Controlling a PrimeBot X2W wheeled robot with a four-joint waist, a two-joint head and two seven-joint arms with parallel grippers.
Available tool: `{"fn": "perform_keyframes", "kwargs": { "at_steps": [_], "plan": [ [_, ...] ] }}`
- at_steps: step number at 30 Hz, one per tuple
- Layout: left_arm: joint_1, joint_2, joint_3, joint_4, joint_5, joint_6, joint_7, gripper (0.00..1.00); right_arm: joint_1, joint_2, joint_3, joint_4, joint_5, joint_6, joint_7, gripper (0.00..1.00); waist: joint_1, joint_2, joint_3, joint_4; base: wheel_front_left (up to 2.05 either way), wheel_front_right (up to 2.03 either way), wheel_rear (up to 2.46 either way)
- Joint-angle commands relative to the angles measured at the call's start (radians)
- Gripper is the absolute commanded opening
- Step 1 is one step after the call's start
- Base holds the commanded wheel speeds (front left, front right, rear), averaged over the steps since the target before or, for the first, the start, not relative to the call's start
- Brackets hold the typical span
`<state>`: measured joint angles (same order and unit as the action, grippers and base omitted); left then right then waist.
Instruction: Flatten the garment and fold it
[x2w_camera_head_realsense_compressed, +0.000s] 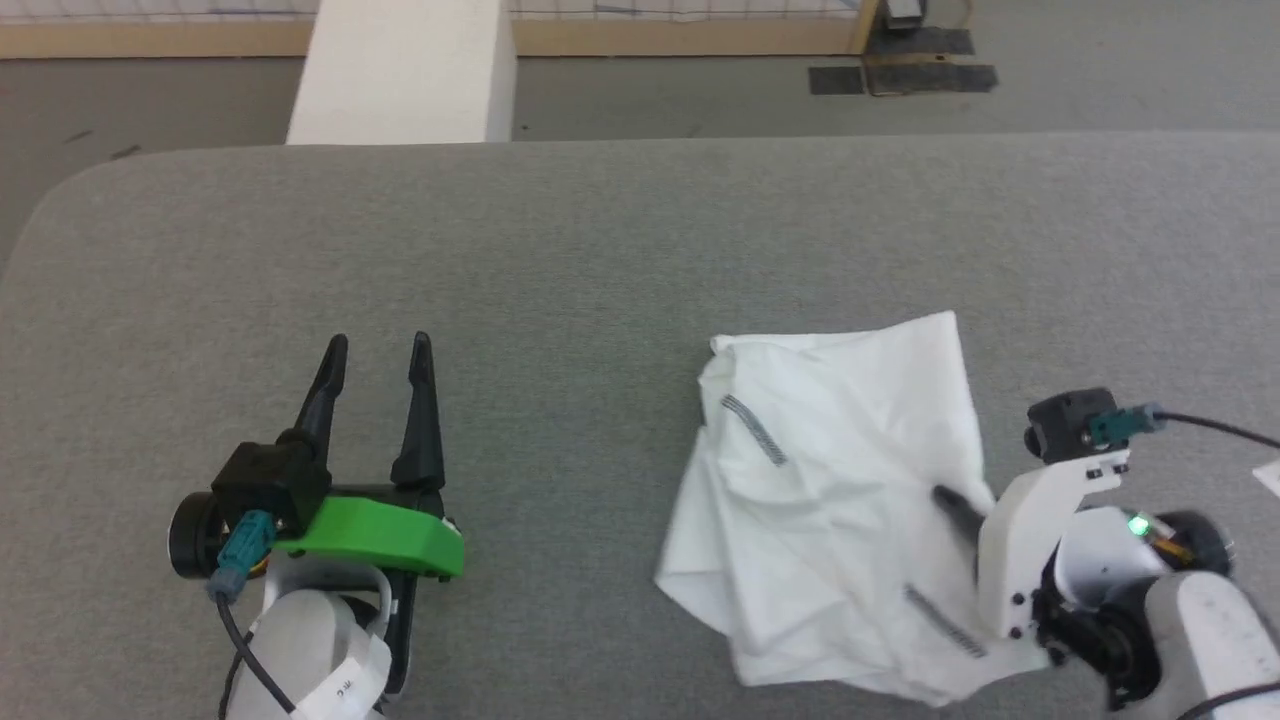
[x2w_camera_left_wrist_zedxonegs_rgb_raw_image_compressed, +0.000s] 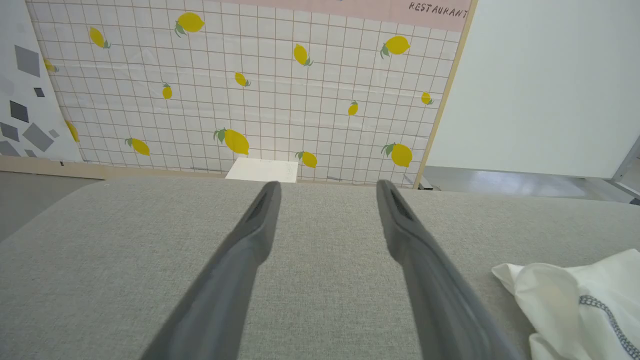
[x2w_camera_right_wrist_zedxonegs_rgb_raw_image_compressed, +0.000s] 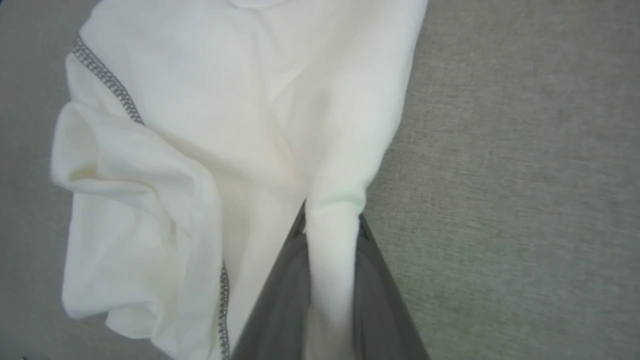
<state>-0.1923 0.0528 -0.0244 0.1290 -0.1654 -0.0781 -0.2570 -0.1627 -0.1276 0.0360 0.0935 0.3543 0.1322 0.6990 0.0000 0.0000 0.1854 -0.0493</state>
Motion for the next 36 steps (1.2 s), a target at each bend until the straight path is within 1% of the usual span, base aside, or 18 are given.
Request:
{"fn": "perform_keyframes", "kwargs": {
  "at_steps": [1, 2, 6, 9, 12, 15, 19, 23, 29, 31, 35, 36],
  "plan": [
    [-0.005, -0.002, 0.002, -0.007, 0.008, 0.0, -0.005, 1.0, -0.024, -0.051, 0.018, -0.023, -0.04, -0.002, 0.012, 0.0, 0.0, 0.0, 0.018, -0.051, 0.0, 0.0, 0.0],
    [-0.008, -0.001, 0.005, -0.012, 0.012, -0.001, -0.005, 1.0, -0.033, -0.092, 0.043, -0.039, -0.072, -0.002, 0.021, 0.0, 0.0, 0.0, 0.025, -0.073, 0.0, 0.0, 0.0],
    [-0.031, 0.002, 0.007, -0.027, 0.022, -0.008, -0.005, 1.0, -0.079, -0.231, 0.082, -0.051, -0.157, -0.002, 0.011, 0.0, 0.0, 0.0, 0.056, -0.149, 0.0, 0.0, 0.0],
    [-0.055, 0.008, -0.001, -0.036, 0.036, -0.014, -0.005, 1.0, -0.124, -0.306, 0.077, -0.017, -0.206, -0.002, -0.03, 0.0, 0.0, 0.0, 0.086, -0.207, 0.0, 0.0, 0.0],
    [-0.08, 0.019, -0.005, -0.043, 0.048, -0.017, -0.005, 1.0, -0.172, -0.353, 0.065, 0.038, -0.239, -0.002, -0.092, 0.0, 0.0, 0.0, 0.118, -0.256, 0.0, 0.0, 0.0],
    [-0.106, 0.035, -0.012, -0.056, 0.066, -0.019, -0.005, 1.0, -0.225, -0.387, 0.057, 0.122, -0.263, -0.002, -0.152, 0.0, 0.0, 0.0, 0.157, -0.296, 0.0, 0.0, 0.0],
    [-0.131, 0.053, -0.02, -0.07, 0.085, -0.018, -0.005, 1.0, -0.3, -0.412, 0.024, 0.224, -0.331, -0.002, -0.241, 0.0, 0.0, 0.0, 0.211, -0.322, 0.0, 0.0, 0.0],
    [-0.156, 0.071, -0.029, -0.081, 0.099, -0.019, 0.004, 1.0, -0.372, -0.424, -0.018, 0.331, -0.416, -0.002, -0.353, 0.0, 0.0, 0.0, 0.257, -0.32, 0.0, 0.0, 0.0],
    [-0.171, 0.087, -0.04, -0.098, 0.107, -0.018, 0.023, 1.0, -0.458, -0.407, -0.147, 0.462, -0.535, -0.002, -0.462, 0.0, 0.0, 0.0, 0.303, -0.283, 0.0, 0.0, 0.0],
    [-0.174, 0.088, -0.041, -0.101, 0.105, -0.016, 0.024, 1.0, -0.472, -0.407, -0.176, 0.494, -0.58, -0.002, -0.488, 0.0, 0.0, 0.0, 0.31, -0.266, 0.0, 0.0, 0.0],
    [-0.171, 0.088, -0.042, -0.101, 0.102, -0.009, 0.022, 1.0, -0.496, -0.401, -0.221, 0.557, -0.63, -0.002, -0.529, 0.0, 0.0, 0.0, 0.312, -0.239, 0.0, 0.0, 0.0],
    [-0.169, 0.088, -0.042, -0.099, 0.1, -0.008, 0.021, 1.0, -0.5, -0.4, -0.233, 0.568, -0.641, -0.002, -0.537, 0.2, 0.0, 0.0, 0.309, -0.234, 0.0, 0.0, 0.0]
  ]
}}
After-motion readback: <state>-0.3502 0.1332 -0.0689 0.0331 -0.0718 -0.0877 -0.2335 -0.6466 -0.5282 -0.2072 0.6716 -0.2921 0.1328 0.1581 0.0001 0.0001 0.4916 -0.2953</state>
